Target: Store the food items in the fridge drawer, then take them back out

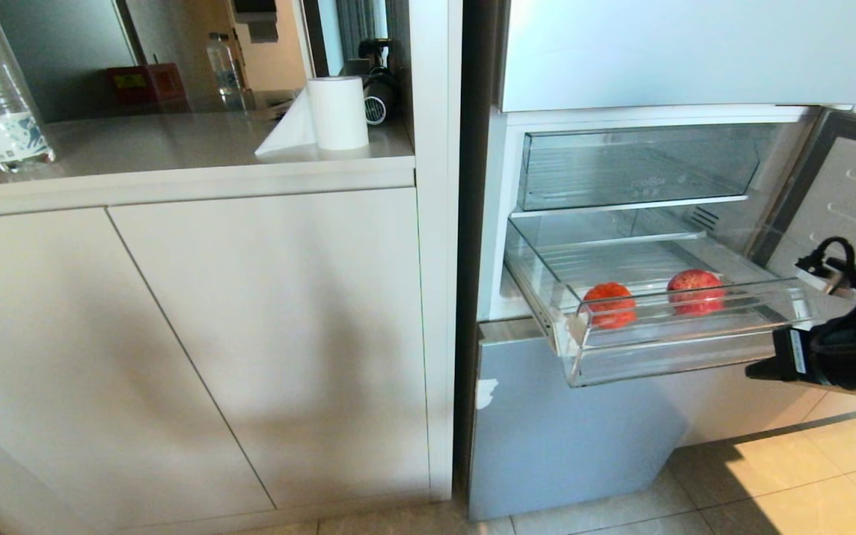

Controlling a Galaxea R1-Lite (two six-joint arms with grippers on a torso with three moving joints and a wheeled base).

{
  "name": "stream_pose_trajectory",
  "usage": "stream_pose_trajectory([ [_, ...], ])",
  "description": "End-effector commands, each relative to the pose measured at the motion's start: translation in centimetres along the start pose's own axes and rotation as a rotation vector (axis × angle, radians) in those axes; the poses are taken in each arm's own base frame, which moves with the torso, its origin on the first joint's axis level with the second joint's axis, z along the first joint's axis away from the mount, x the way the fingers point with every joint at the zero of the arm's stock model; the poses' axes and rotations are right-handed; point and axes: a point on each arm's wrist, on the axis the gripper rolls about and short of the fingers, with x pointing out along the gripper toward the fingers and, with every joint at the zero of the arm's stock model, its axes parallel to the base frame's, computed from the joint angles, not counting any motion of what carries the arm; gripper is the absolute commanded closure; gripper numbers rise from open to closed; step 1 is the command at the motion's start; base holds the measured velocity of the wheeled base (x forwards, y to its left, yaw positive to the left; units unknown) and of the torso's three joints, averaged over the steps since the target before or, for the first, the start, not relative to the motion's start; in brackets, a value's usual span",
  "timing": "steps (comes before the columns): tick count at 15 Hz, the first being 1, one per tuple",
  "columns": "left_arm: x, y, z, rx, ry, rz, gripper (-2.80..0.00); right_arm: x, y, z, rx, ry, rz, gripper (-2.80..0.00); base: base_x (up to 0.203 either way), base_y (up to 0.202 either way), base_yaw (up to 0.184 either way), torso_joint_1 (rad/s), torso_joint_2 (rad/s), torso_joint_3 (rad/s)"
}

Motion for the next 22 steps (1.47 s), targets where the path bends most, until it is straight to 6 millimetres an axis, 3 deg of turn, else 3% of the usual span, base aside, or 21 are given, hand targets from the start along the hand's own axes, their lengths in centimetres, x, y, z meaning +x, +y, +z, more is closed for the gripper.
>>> stream_pose_trajectory([
  [1, 0.0, 0.0, 0.0, 0.000, 0.001, 0.001, 0.00, 4.6, -0.9, 1.4, 0.019, 0.084, -0.005, 0.00, 0.000, 0.000, 0.000, 0.000, 0.00, 0.000],
  [5, 0.0, 0.0, 0.0, 0.000, 0.001, 0.001, 0.00, 10.4, -1.1, 6.2, 0.020, 0.020, 0.020, 0.00, 0.000, 0.000, 0.000, 0.000, 0.00, 0.000],
  [7, 0.0, 0.0, 0.0, 0.000, 0.001, 0.001, 0.00, 11.3, -0.4, 7.6, 0.066, -0.106, 0.058, 0.00, 0.000, 0.000, 0.000, 0.000, 0.00, 0.000],
  [8, 0.0, 0.0, 0.0, 0.000, 0.001, 0.001, 0.00, 10.3, -0.1, 7.4, 0.082, -0.129, 0.083, 0.00, 0.000, 0.000, 0.000, 0.000, 0.00, 0.000],
  [10, 0.0, 0.0, 0.0, 0.000, 0.001, 0.001, 0.00, 5.7, 0.7, 6.0, 0.082, -0.173, 0.160, 0.00, 0.000, 0.000, 0.000, 0.000, 0.00, 0.000],
  [13, 0.0, 0.0, 0.0, 0.000, 0.001, 0.001, 0.00, -0.3, 1.3, 2.2, 0.061, -0.215, 0.224, 0.00, 0.000, 0.000, 0.000, 0.000, 0.00, 0.000],
  [18, 0.0, 0.0, 0.0, 0.000, 0.001, 0.001, 0.00, -7.7, 1.7, -3.6, 0.013, -0.348, 0.208, 0.00, 0.000, 0.000, 0.000, 0.000, 0.00, 0.000],
  [22, 0.0, 0.0, 0.0, 0.000, 0.001, 0.001, 0.00, -12.6, 2.0, -10.0, 0.004, -0.521, 0.115, 0.00, 0.000, 0.000, 0.000, 0.000, 0.00, 0.000],
])
